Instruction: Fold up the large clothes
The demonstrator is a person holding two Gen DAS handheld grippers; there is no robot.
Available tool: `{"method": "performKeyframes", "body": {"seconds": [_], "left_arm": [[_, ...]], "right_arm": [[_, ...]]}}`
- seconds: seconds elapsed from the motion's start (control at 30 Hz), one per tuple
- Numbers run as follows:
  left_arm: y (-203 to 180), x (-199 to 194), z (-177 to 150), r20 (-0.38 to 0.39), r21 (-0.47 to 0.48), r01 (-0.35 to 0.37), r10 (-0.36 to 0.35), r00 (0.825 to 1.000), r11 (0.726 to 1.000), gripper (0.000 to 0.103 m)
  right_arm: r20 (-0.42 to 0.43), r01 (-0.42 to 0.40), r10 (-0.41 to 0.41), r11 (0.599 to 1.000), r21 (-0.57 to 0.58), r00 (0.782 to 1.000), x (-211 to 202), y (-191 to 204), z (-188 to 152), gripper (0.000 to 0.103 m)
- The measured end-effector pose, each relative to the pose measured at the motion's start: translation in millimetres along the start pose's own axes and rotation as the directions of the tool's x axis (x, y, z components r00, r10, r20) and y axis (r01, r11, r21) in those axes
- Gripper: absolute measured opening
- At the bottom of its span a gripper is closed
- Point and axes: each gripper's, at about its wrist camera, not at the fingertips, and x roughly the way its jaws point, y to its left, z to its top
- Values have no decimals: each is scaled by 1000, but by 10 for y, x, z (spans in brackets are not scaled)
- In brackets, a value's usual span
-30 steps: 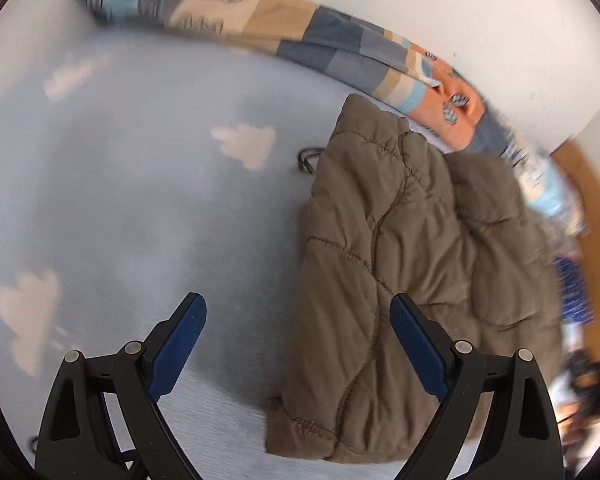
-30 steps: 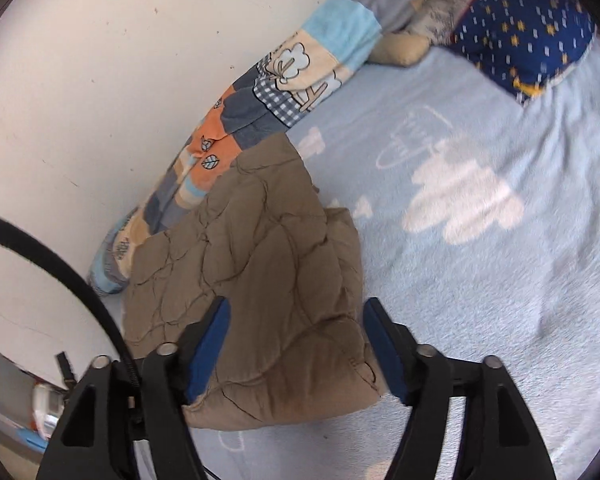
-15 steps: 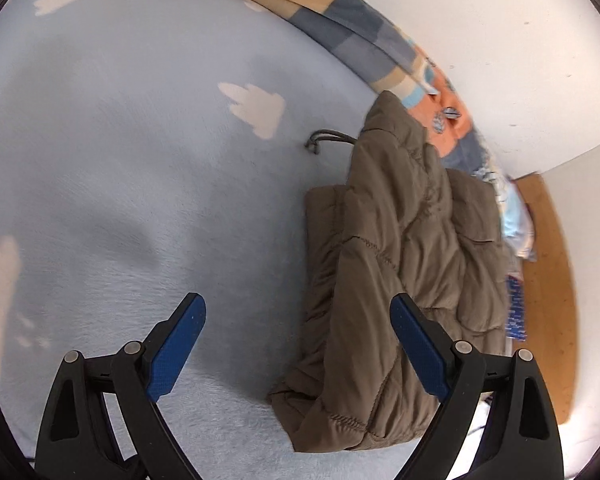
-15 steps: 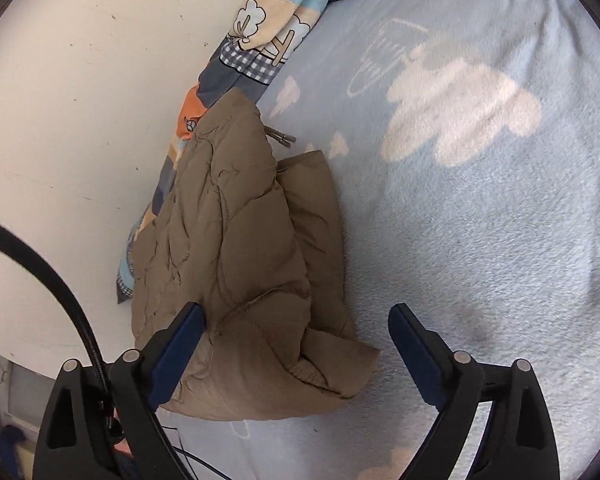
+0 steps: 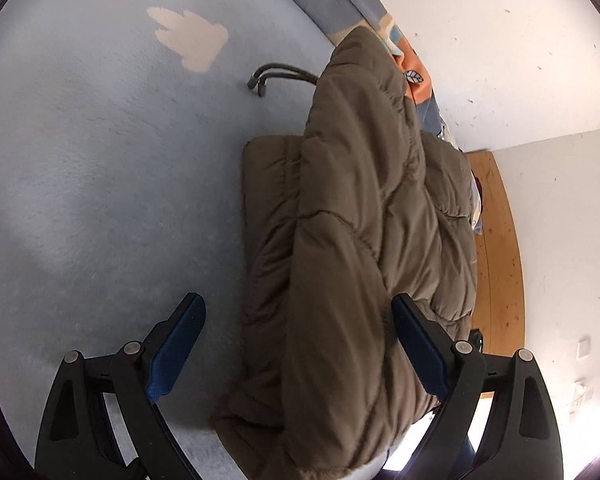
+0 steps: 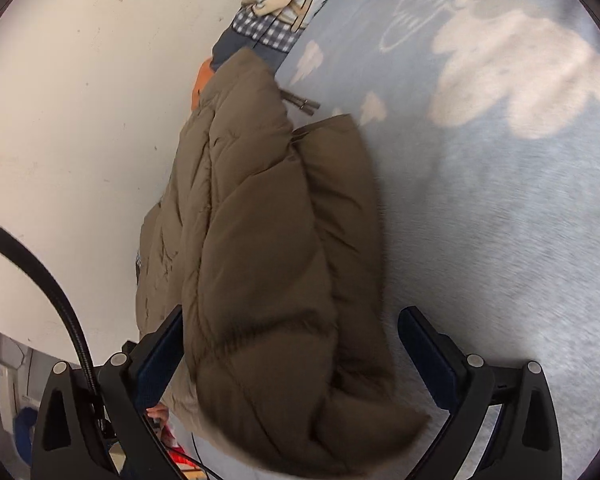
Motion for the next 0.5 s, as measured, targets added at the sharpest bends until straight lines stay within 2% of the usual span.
{"method": "performKeyframes", "body": {"seconds": [0.27, 0.4, 0.5], "left_arm": [[45, 160, 143, -10, 36, 26, -26, 1000, 999, 95], [88, 108, 187, -20, 40, 58, -58, 998, 997, 95], [108, 14, 235, -13, 49, 55, -54, 998, 997, 95]], "right_arm": [[-36, -2, 1, 1000, -30, 999, 172, 4, 113, 103], [-76, -6, 3, 999, -38, 997, 219, 29, 211, 103], [-68, 18, -22, 997, -70, 997, 81, 29, 234, 103]]}}
